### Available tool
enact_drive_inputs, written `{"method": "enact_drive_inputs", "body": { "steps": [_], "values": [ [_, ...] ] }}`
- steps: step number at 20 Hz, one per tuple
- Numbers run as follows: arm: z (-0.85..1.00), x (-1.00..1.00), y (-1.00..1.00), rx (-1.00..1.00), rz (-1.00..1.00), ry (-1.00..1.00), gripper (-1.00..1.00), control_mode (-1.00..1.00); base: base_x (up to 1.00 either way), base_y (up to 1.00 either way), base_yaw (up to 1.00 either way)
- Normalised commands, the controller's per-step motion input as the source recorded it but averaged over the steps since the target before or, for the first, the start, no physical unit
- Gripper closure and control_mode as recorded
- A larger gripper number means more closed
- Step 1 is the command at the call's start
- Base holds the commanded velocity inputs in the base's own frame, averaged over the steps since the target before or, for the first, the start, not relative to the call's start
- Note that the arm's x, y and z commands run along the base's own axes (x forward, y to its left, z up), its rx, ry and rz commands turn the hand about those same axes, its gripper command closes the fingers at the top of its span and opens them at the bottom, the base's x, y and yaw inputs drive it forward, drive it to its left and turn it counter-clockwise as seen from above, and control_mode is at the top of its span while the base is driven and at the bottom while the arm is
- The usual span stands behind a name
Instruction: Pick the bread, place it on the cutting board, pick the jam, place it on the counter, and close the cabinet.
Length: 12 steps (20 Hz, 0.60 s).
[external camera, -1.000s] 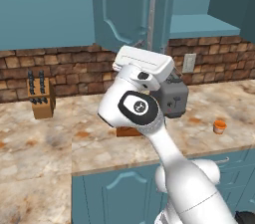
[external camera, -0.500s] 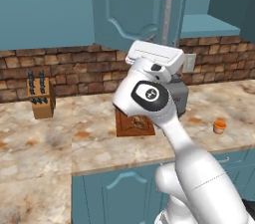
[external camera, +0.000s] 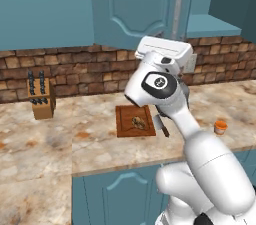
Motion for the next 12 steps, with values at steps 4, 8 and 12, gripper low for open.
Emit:
{"method": "enact_drive_inputs", "body": {
  "steps": [4,8,12],
  "values": [
    [0.00,0.43,-0.56,0.06,0.05,0.00,-1.00,-1.00,0.00,0.00,0.00],
    [0.00,0.39,-0.58,0.07,0.08,0.00,-1.00,-1.00,0.00,0.00,0.00],
    [0.00,0.39,-0.56,0.05,0.09,0.00,-1.00,-1.00,0.00,0.00,0.00]
  ]
}}
